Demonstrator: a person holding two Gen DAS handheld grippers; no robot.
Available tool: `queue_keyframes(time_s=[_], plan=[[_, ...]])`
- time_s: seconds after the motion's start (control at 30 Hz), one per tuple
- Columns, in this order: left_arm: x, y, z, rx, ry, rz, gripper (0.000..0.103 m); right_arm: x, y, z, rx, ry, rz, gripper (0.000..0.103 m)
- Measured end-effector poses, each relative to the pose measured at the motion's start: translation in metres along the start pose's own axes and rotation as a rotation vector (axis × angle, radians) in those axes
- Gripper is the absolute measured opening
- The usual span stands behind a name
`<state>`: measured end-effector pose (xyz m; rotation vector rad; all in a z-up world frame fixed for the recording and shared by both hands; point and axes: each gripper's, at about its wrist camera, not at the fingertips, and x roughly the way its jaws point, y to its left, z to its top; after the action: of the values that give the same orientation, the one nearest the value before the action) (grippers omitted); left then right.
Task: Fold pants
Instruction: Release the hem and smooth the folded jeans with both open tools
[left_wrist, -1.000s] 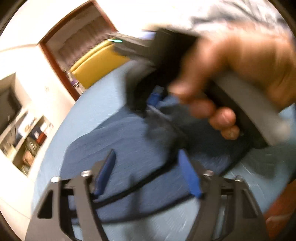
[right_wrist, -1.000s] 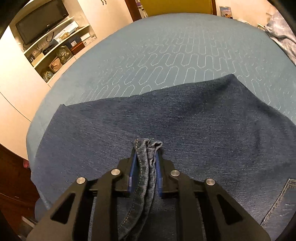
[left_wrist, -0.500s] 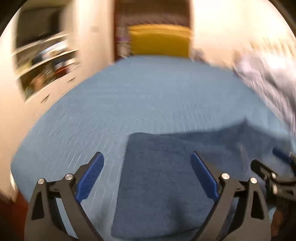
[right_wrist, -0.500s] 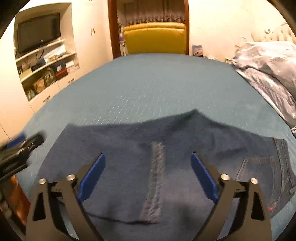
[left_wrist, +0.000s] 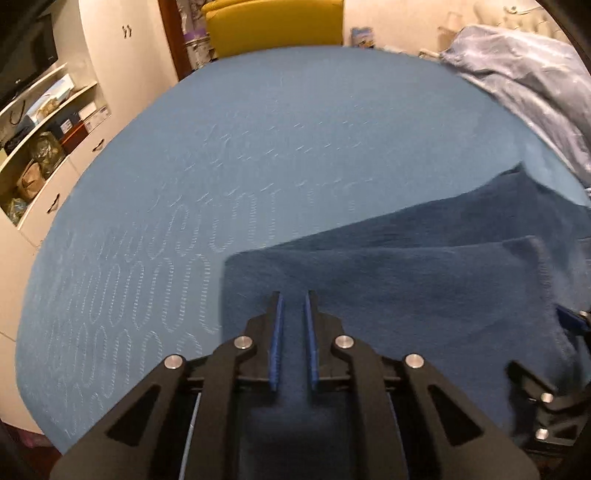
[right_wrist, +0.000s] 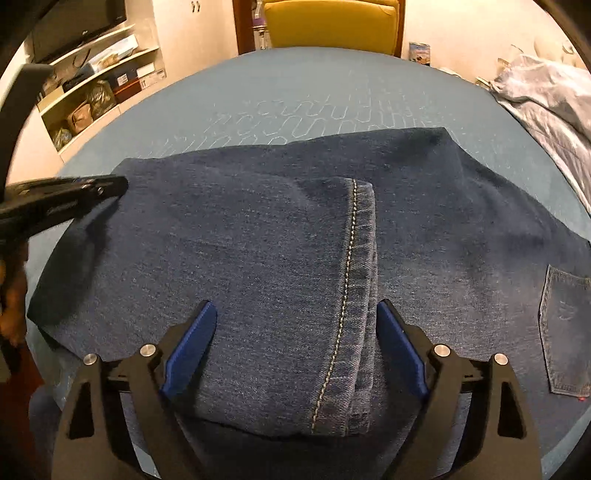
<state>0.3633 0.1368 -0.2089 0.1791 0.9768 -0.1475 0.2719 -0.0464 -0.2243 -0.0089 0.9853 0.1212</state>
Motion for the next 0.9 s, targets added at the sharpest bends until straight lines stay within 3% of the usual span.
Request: queue_keyframes(time_s=[0.17, 0.27, 0.37, 0.43, 0.57, 0.63, 0.73, 0.8, 0.9], plan=[[0.013, 0.012, 0.004, -0.001, 0.016, 0.003, 0.011, 0.003, 0.0, -0.002, -0.009, 0.004, -0.005, 0.086], [0.011, 0.024, 0.009, -0.057, 0.008, 0.004, 0.01, 0.001, 0.001, -0.002, -0.013, 0.011, -0.005, 0.086], [-0.007, 0.04, 0.011, -0.137, -0.053, 0.032, 0.014, 0.003, 0.002, 0.003, -0.009, 0.016, 0.001, 0.086], [-0.022, 0.042, 0.007, -0.171, -0.091, 0.008, 0.014, 0.003, 0.002, 0.002, -0.01, 0.015, -0.001, 0.086], [-0.047, 0.038, -0.033, -0.192, -0.128, -0.027, 0.014, 0.005, 0.001, 0.003, -0.013, 0.014, 0.001, 0.086], [-0.047, 0.04, -0.061, -0.203, -0.098, -0.028, 0.014, 0.005, 0.0, 0.003, -0.016, 0.013, 0.0, 0.086], [-0.047, 0.052, -0.101, -0.21, -0.082, 0.023, 0.027, 0.005, 0.003, 0.001, -0.02, 0.013, -0.004, 0.086], [-0.057, 0.064, -0.112, -0.282, -0.089, 0.031, 0.035, 0.005, 0.004, 0.0, -0.021, 0.013, -0.005, 0.086], [-0.084, 0.058, -0.12, -0.33, -0.154, -0.002, 0.031, 0.004, 0.006, 0.0, -0.02, 0.013, -0.011, 0.086]])
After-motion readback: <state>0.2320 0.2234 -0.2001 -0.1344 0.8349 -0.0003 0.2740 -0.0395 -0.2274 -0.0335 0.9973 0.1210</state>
